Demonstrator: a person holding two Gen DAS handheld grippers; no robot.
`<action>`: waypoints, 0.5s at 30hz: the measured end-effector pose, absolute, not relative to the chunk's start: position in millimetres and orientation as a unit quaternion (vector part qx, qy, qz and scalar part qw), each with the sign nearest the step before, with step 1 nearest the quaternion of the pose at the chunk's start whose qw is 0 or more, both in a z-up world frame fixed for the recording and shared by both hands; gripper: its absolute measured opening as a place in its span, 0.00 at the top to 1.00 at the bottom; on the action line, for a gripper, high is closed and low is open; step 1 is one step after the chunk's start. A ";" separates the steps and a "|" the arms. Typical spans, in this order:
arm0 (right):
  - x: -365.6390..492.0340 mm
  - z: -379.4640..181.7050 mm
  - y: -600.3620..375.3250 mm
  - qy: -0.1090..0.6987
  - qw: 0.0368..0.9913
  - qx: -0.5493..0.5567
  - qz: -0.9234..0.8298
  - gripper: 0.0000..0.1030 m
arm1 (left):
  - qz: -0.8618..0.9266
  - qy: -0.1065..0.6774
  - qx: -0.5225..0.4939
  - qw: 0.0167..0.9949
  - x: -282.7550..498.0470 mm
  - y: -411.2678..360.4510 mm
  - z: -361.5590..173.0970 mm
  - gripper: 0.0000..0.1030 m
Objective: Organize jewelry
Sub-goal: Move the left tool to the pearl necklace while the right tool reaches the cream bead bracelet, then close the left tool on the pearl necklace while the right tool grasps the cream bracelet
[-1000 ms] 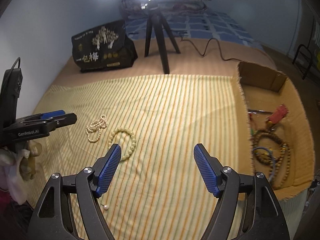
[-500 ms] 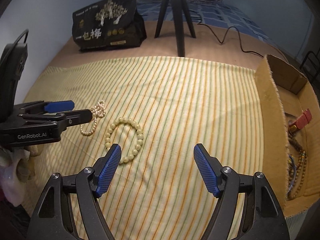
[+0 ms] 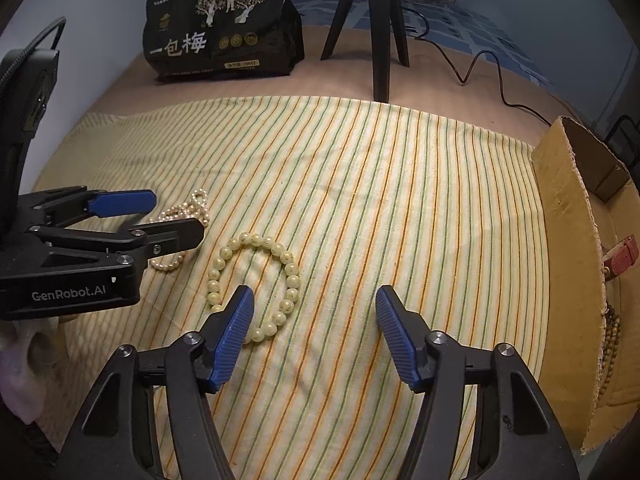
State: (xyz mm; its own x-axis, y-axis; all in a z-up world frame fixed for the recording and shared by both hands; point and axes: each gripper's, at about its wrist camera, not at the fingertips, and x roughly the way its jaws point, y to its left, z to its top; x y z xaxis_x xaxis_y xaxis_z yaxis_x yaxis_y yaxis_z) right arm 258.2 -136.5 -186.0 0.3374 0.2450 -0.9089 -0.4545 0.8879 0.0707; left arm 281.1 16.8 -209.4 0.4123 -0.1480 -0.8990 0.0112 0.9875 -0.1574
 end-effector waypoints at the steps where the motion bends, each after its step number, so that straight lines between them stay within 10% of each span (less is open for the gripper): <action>1: 258.5 -187.3 -135.8 0.534 0.812 -0.101 0.214 0.41 | -0.047 0.540 -0.063 0.838 280.9 17.0 -209.5 0.33; 15: 255.1 -197.9 -130.0 0.531 0.810 -0.137 0.209 0.44 | -0.034 0.533 0.019 0.845 278.2 -1.3 -212.2 0.49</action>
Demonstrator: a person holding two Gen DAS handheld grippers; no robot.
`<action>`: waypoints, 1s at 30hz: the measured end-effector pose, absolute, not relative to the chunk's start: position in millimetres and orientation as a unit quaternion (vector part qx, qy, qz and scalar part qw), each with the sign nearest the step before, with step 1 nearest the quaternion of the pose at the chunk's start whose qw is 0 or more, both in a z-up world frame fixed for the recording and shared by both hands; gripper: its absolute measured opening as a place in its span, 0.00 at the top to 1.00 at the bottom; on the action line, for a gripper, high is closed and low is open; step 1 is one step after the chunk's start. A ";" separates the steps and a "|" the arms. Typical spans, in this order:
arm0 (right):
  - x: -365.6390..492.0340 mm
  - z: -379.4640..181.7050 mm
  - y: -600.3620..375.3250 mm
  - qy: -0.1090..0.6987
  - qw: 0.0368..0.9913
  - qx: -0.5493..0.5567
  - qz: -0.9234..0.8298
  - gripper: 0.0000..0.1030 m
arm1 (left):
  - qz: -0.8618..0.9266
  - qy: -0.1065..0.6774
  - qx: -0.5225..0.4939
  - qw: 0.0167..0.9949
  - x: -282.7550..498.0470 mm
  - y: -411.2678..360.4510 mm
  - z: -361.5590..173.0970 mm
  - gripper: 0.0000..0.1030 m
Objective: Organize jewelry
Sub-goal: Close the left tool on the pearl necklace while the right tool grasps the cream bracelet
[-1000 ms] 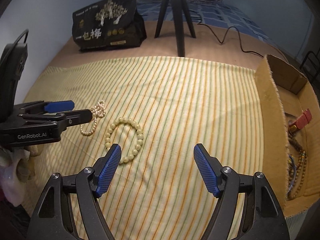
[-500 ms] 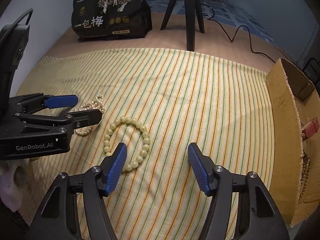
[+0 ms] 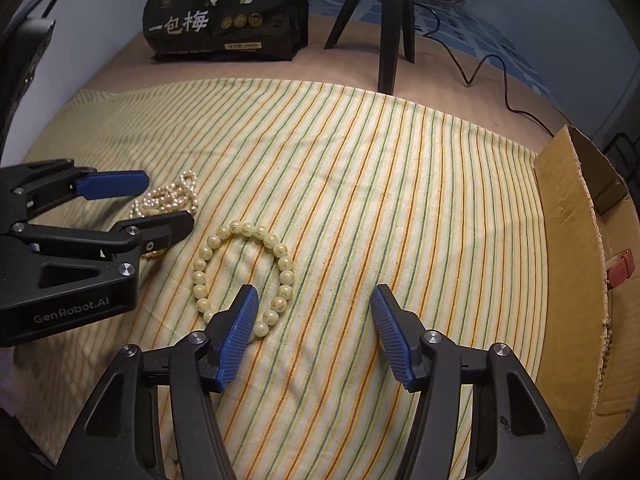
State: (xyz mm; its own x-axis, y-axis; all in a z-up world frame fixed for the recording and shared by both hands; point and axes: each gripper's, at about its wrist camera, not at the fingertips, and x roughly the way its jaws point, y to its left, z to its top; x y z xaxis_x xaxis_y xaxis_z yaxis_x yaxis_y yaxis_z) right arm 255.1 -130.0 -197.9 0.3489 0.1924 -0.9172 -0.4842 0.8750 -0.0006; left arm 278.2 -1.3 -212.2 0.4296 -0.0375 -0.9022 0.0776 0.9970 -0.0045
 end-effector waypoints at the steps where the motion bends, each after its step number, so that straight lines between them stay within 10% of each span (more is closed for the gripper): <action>1: 254.3 -198.3 -129.5 0.530 0.810 -0.138 0.210 0.44 | -0.035 0.533 0.021 0.845 278.5 -1.5 -212.4 0.51; 12: 248.7 -197.3 -126.2 0.521 0.808 -0.158 0.224 0.93 | -0.042 0.537 0.010 0.843 278.1 4.5 -211.8 0.91; 30: 260.1 -168.0 -149.0 0.516 0.817 -0.034 0.256 0.94 | -0.047 0.515 -0.079 0.852 273.3 33.2 -183.4 0.95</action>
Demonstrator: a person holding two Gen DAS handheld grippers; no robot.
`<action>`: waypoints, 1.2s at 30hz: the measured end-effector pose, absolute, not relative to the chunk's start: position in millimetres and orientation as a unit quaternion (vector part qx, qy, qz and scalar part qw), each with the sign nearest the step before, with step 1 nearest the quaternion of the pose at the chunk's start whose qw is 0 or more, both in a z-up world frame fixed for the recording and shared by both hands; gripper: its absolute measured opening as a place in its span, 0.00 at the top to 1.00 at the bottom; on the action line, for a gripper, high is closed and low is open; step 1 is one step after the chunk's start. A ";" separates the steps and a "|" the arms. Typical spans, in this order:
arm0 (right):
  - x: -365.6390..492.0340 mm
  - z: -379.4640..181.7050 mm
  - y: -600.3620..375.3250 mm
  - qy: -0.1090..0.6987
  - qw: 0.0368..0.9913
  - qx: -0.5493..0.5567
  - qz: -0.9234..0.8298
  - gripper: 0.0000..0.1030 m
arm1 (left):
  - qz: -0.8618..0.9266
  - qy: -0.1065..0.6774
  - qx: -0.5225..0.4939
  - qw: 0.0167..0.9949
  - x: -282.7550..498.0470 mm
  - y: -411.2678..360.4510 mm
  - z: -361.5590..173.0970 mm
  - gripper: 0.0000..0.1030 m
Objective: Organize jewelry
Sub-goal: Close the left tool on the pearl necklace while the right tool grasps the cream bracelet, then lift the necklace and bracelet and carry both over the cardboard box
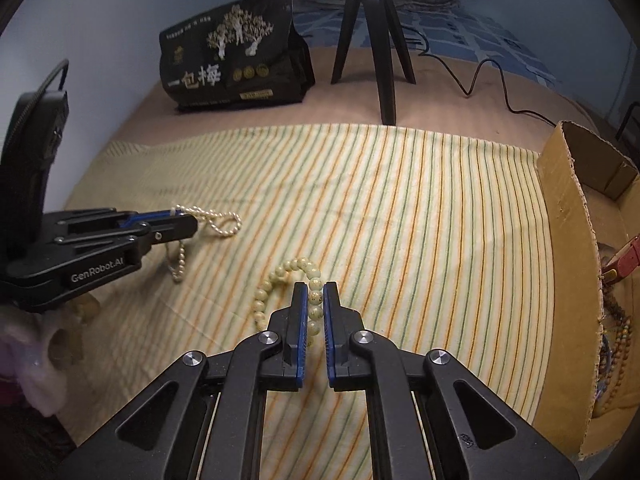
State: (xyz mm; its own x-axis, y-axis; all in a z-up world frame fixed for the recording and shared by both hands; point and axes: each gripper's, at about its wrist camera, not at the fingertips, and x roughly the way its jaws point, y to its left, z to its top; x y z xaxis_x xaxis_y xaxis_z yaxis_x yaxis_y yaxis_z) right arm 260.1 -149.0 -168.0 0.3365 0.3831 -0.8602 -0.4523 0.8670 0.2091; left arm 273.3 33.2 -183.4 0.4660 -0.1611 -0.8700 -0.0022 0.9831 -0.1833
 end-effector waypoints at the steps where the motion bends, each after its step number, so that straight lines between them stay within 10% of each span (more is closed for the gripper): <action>1: 260.1 -165.5 -149.8 0.515 0.816 -0.025 0.259 0.94 | -0.048 0.512 -0.081 0.854 272.4 33.1 -181.2 0.95; 36: 243.0 -71.9 -253.5 0.419 0.885 0.016 0.202 0.94 | -0.129 0.419 -0.063 0.897 251.3 -39.1 -94.4 0.95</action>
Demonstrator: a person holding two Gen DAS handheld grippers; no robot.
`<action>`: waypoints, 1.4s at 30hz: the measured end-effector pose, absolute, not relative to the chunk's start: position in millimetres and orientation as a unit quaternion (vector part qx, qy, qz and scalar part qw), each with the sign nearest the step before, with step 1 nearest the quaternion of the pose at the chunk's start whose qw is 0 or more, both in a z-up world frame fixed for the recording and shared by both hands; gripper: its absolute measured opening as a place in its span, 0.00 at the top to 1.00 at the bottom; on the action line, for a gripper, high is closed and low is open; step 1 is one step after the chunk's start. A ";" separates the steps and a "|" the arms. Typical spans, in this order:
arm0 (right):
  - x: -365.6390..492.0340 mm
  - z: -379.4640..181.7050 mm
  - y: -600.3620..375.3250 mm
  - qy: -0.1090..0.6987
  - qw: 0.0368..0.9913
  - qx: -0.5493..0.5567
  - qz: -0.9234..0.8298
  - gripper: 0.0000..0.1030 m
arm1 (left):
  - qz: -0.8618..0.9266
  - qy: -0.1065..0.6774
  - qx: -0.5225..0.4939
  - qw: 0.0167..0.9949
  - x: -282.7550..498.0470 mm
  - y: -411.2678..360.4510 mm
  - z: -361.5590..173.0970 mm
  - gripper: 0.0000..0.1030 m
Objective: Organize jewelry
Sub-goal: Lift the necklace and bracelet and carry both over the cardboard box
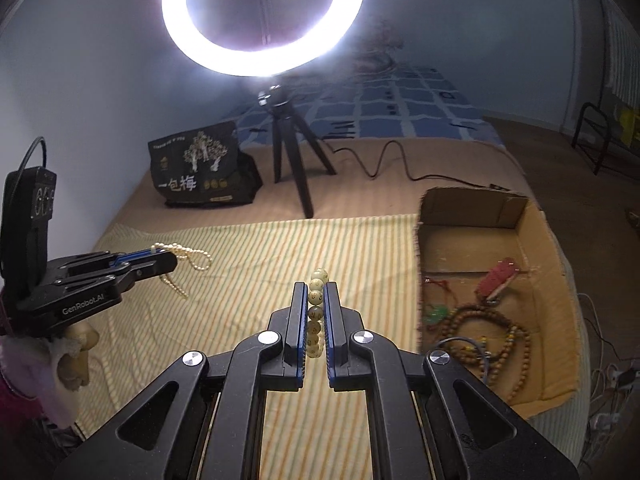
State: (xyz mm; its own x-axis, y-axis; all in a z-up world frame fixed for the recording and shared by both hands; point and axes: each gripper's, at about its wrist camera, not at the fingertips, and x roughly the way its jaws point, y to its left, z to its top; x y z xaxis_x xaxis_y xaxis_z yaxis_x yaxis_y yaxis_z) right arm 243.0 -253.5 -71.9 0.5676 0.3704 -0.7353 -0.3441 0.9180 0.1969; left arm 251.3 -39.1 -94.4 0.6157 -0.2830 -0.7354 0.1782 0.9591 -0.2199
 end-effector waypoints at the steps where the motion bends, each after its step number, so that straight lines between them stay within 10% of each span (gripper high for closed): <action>1: 242.7 -70.1 -258.0 0.417 0.887 0.018 0.198 0.94 | -0.131 0.418 -0.060 0.897 251.7 -42.7 -94.1 0.95; 42: 253.7 -73.6 -390.2 0.426 0.899 0.077 0.068 0.94 | -0.214 0.399 -0.022 0.892 363.1 -244.0 -78.7 0.95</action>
